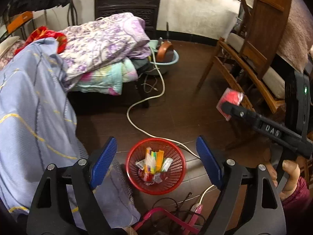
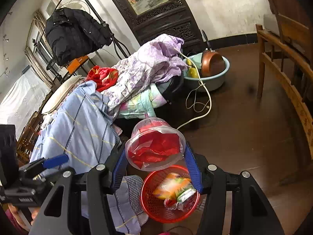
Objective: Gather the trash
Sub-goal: 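Carry both items over the red wastebasket and open both tools, then return both tools to the remaining trash on the bed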
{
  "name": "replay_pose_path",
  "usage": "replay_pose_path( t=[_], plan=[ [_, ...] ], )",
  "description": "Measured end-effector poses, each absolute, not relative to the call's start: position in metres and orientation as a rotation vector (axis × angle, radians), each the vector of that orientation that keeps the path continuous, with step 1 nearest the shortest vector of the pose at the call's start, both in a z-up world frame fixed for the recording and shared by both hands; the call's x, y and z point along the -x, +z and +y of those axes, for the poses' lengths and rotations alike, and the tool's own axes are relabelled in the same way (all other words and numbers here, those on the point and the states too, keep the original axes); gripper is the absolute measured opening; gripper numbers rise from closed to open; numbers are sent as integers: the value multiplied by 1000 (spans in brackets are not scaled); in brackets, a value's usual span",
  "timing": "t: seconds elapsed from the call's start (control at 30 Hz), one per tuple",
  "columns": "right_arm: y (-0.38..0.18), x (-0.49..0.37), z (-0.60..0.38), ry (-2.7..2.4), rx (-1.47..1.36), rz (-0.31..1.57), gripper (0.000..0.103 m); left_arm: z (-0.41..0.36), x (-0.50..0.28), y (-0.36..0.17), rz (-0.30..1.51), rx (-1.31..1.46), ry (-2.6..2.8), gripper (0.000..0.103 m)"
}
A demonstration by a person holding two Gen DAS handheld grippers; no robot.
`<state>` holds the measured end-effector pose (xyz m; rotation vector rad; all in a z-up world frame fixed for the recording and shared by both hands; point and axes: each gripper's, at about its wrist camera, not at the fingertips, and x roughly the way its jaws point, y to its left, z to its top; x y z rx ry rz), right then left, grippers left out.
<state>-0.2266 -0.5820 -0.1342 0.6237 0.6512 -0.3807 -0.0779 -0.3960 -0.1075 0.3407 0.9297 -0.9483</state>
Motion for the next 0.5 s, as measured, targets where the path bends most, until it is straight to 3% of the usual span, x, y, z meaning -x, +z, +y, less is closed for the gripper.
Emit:
replay_pose_path(
  t=[0.37, 0.43, 0.5],
  plan=[
    [-142, 205, -544, -309, -567, 740, 56, -337, 52, -80, 867, -219, -821, 89],
    [-149, 198, -539, -292, -559, 791, 71, -327, 47, -76, 865, -195, -803, 89],
    [-156, 193, -535, -302, -554, 832, 77, -321, 44, -74, 865, -182, -788, 89]
  ],
)
